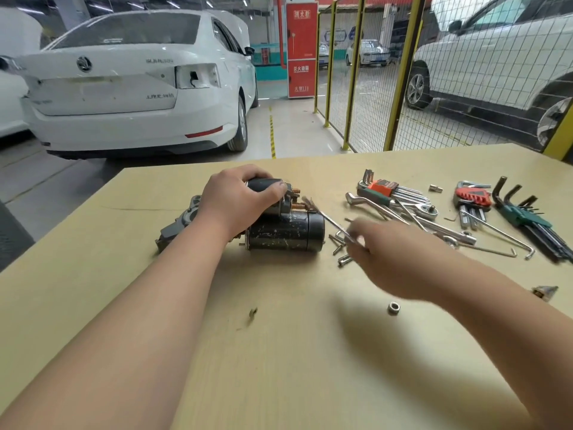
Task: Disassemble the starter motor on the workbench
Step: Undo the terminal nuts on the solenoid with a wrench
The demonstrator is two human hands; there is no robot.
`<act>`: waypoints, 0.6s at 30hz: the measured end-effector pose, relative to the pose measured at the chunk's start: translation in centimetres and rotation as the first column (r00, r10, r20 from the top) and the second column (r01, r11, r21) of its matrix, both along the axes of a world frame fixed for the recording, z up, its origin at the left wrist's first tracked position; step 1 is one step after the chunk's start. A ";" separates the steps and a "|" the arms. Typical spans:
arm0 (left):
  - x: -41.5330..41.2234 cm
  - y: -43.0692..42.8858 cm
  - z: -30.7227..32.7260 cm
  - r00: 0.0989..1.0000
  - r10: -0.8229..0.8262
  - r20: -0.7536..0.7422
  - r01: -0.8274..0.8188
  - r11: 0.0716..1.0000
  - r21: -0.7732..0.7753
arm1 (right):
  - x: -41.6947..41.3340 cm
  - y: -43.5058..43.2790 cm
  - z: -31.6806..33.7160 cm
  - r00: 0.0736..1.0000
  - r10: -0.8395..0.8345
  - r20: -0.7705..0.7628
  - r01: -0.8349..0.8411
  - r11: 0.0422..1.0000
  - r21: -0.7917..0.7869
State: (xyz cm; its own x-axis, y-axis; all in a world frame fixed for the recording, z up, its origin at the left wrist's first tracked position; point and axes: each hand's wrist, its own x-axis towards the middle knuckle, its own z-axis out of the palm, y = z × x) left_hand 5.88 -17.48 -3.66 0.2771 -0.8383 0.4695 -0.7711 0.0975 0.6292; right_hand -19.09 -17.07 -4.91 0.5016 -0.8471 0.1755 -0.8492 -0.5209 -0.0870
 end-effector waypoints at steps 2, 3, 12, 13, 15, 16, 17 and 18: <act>-0.1 0.2 -0.1 1.000 0.003 0.000 -0.003 1.000 -0.006 | -0.8 0.9 -1.3 0.991 -0.062 -0.121 0.059 0.998 -0.029; -0.2 0.3 -0.1 1.000 0.007 -0.003 -0.007 1.000 -0.007 | -1.2 0.8 -1.5 0.980 -0.109 -0.168 0.107 0.994 -0.021; -0.9 2.0 -0.2 0.999 0.042 0.028 -0.040 0.997 -0.065 | 6.1 10.6 -1.6 0.912 0.410 0.013 -0.388 0.873 -0.295; -0.9 2.0 -0.2 0.999 0.035 0.031 -0.033 0.997 -0.063 | 8.1 12.7 -2.3 0.843 0.538 0.013 -0.518 0.818 -0.250; -0.8 1.9 -0.2 0.999 0.022 0.028 -0.020 0.998 -0.056 | 11.0 14.7 -4.0 0.779 0.625 -0.059 -0.624 0.762 -0.171; -0.7 2.0 -0.2 0.999 0.020 0.028 -0.018 0.998 -0.054 | 11.7 14.6 -4.5 0.779 0.624 -0.061 -0.625 0.769 -0.133; -0.5 1.9 -0.3 0.999 0.016 0.032 -0.014 0.998 -0.054 | 12.0 14.1 -4.6 0.787 0.615 -0.042 -0.615 0.780 -0.113; -0.4 1.9 -0.4 0.999 0.009 0.037 -0.007 0.998 -0.057 | 12.1 13.3 -4.5 0.788 0.615 -0.032 -0.615 0.781 -0.113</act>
State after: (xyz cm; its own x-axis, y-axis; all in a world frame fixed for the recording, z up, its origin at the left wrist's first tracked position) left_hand 5.45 -15.58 -4.09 0.2654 -0.8077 0.5265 -0.7948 0.1259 0.5936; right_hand -7.01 -3.78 -9.37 0.9078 -0.3335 0.2543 -0.3448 -0.9387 -0.0003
